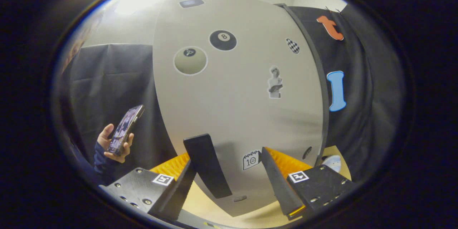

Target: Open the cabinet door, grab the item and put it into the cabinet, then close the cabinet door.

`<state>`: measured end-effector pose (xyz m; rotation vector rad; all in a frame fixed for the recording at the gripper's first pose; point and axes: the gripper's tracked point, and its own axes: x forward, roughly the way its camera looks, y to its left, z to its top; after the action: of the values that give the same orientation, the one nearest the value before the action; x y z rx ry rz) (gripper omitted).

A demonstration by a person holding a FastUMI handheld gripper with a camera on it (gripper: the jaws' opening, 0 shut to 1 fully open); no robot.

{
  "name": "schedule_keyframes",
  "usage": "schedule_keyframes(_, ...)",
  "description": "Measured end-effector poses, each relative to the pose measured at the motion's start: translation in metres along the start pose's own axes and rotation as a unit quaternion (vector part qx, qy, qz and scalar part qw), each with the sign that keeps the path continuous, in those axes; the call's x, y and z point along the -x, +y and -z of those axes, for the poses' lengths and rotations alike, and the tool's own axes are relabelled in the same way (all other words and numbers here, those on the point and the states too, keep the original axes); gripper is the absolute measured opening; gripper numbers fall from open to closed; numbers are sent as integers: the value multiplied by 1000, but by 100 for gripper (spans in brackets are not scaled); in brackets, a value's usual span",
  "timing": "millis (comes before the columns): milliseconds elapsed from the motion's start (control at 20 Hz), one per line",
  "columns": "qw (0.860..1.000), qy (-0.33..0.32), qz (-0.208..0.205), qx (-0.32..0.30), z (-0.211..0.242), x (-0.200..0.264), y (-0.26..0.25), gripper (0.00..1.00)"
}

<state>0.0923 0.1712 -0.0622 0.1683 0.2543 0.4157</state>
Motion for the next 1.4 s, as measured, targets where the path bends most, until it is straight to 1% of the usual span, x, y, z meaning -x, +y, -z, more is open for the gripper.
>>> schedule_keyframes(300,1000,-2,-19,13,6,-50,11,100)
schedule_keyframes(500,999,-3,-29,11,9,-75,19,100)
schedule_keyframes(650,999,-7,-16,35,12,-93,26,100)
schedule_keyframes(1000,999,-12,4,43,12,-92,28,100)
schedule_keyframes(1100,999,-11,3,37,13,-89,28,100)
schedule_keyframes(1250,1000,5,-5,11,21,-87,30,100)
schedule_keyframes(1400,1000,-9,6,17,20,-88,30,98)
